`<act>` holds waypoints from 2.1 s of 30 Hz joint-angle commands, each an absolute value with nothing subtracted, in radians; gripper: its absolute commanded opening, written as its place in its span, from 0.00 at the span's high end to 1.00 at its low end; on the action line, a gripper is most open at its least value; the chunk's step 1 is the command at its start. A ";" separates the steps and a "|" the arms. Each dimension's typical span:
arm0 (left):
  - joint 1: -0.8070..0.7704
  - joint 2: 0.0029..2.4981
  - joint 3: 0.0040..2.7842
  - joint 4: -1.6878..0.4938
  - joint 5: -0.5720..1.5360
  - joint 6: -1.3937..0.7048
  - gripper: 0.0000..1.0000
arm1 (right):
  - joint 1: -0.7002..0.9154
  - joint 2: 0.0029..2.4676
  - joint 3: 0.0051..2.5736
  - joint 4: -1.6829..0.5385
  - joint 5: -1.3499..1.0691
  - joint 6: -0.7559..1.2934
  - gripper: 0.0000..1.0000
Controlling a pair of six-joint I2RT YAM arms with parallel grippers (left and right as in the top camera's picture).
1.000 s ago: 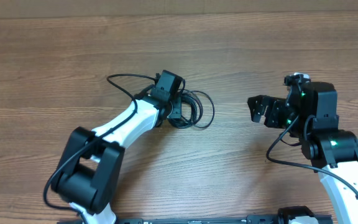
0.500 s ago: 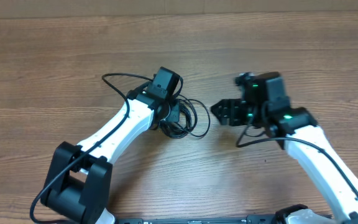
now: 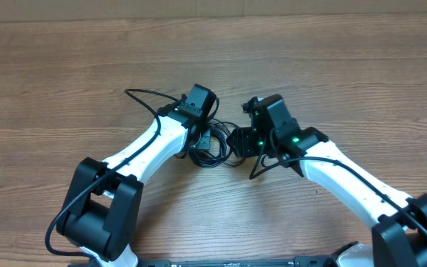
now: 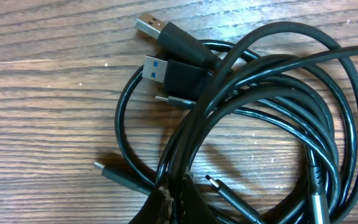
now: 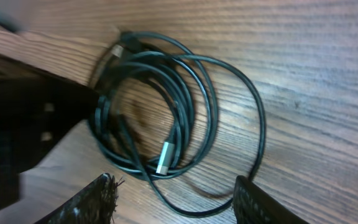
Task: Untangle cables
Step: 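Move the right gripper in and grasp a loop of the bundle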
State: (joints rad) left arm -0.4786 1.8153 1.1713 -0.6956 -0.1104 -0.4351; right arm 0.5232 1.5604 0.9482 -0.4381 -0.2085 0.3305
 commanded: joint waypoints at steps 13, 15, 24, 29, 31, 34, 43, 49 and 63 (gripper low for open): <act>-0.484 1.828 1.185 -0.695 -0.131 -0.435 0.96 | 0.597 1.717 0.972 -0.249 -0.046 0.585 0.44; -0.484 1.828 1.185 -0.695 -0.131 -0.435 0.96 | 0.597 1.733 0.971 -0.239 -0.046 0.621 0.44; -0.482 1.815 1.193 -0.675 -0.105 -0.484 0.96 | 0.596 1.766 0.971 -0.237 -0.054 0.633 0.43; -0.477 1.788 1.222 -0.676 0.006 -0.483 0.96 | 0.598 1.766 0.971 -0.237 -0.073 0.633 0.43; -0.477 1.773 1.233 -0.677 0.046 -0.482 0.96 | 0.599 1.766 0.971 -0.237 -0.072 0.633 0.43; -0.477 1.744 1.245 -0.677 0.094 -0.472 0.96 | 0.600 1.768 0.970 -0.244 -0.072 0.633 0.43; -0.476 1.625 1.247 -0.692 0.104 -0.473 0.96 | 0.600 1.785 0.970 -0.262 -0.065 0.633 0.44; -0.477 1.580 1.247 -0.676 0.216 -0.476 0.96 | 0.600 1.785 0.970 -0.263 -0.062 0.633 0.53; -0.478 1.581 1.246 -0.621 0.263 -0.476 0.96 | 0.600 1.785 0.970 -0.234 -0.347 0.633 0.51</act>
State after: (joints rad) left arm -0.4782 1.6119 1.2167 -0.6426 0.2218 -0.4694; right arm 0.5972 1.7763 0.9501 -0.2436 -0.2340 0.6327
